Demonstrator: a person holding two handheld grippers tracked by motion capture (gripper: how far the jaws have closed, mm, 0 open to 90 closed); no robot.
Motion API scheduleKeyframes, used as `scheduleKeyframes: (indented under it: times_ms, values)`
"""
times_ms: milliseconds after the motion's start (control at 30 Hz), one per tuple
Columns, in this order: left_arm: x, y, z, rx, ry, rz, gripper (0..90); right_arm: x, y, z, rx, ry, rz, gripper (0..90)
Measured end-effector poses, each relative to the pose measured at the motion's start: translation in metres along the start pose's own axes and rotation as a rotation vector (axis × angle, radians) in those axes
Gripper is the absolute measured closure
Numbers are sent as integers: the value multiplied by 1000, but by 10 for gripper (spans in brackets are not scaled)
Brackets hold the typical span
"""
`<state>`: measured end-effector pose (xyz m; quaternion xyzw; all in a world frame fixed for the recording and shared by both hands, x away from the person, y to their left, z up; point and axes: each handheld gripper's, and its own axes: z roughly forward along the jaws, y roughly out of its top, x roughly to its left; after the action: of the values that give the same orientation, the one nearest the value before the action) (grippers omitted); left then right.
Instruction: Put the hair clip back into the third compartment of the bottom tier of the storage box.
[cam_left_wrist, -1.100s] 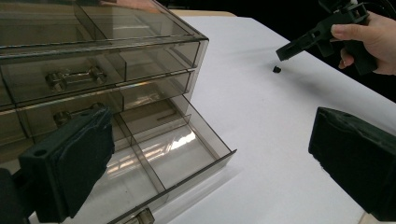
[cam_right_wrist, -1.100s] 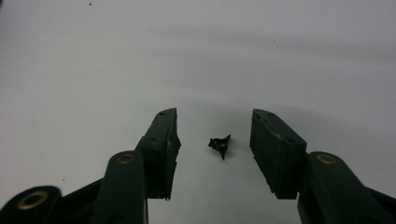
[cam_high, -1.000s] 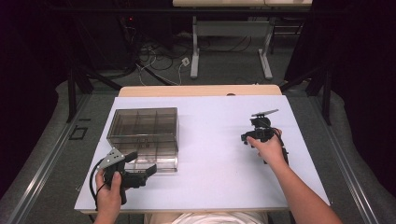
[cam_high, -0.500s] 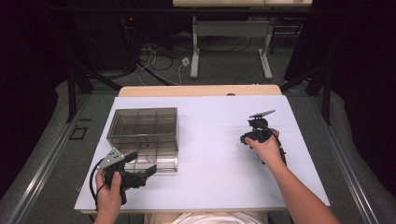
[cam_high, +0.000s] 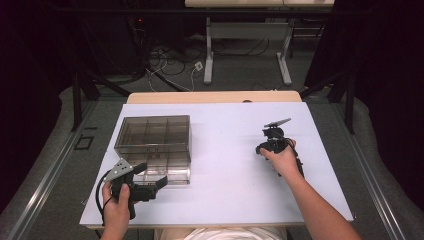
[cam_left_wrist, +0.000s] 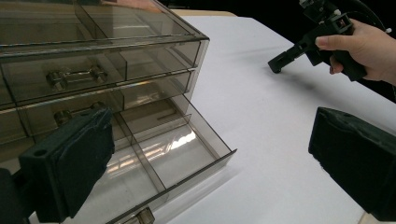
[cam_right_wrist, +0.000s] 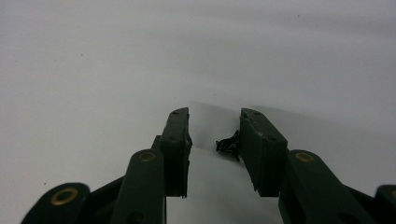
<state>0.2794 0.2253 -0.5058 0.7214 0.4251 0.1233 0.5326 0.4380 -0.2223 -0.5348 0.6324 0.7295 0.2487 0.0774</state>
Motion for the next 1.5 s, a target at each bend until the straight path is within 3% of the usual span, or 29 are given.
scheduleKeyframes:
  times_ms: [1033,1500]
  values:
    - [1,-1,0,1,1,-8,6,0,0,2,8,-52,-27,781]
    - [1,-1,0,0,2,-12,6,1,0,2,0,-61,-32,798]
